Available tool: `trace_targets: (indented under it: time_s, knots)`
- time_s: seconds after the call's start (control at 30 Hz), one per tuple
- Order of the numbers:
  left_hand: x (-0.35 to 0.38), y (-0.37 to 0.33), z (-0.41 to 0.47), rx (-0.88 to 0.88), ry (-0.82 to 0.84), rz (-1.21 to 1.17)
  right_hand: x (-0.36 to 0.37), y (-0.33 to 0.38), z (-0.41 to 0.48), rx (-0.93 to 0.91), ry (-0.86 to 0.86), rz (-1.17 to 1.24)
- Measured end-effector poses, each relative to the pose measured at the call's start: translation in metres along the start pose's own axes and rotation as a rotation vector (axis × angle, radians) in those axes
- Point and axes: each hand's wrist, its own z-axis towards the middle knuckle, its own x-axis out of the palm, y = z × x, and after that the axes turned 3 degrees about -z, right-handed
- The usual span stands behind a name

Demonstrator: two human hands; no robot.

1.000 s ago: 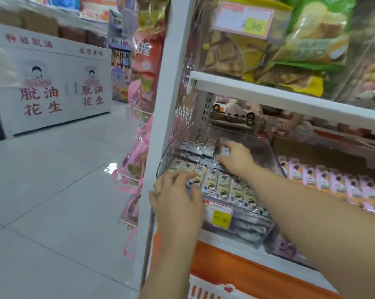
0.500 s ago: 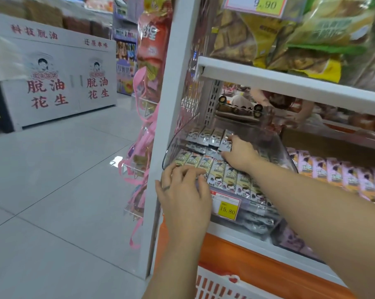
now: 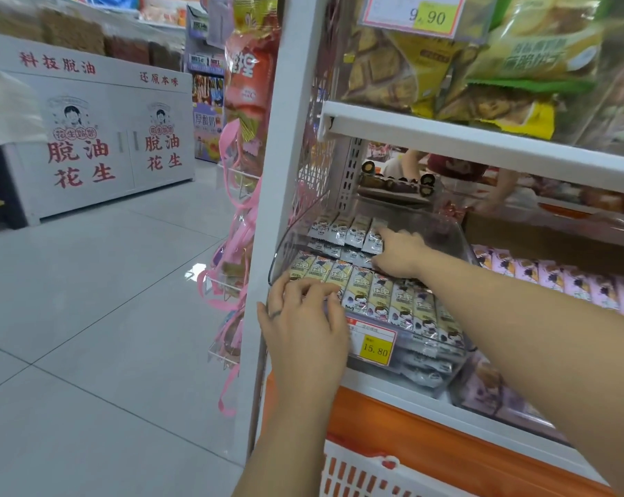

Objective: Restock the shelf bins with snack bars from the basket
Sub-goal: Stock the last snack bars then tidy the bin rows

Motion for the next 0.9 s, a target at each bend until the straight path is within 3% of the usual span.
trace_targets:
  time_s: [0.13, 0.27, 0.4, 0.6, 0.9]
  knots:
    - [-0.017, -0.005, -0.003, 0.016, 0.069, 0.044, -0.007, -0.011, -0.032, -0.048, -0.113, 0.157]
    - [-0.04, -0.018, -0.008, 0.126, 0.072, 0.064, -0.009, -0.013, -0.093, -0.259, -0.301, 0.293]
    - [-0.062, -0.016, -0.031, 0.287, 0.254, 0.123, 0.008, -0.018, -0.169, -0.514, -0.304, 0.372]
    - [-0.085, 0.047, -0.106, 0.263, 0.466, 0.249, 0.096, -0.029, -0.238, -0.617, -0.001, 0.456]
    - [-0.074, 0.126, -0.191, 0.051, 0.645, 0.301, 0.259, -0.055, -0.282, -0.427, 0.754, 0.322]
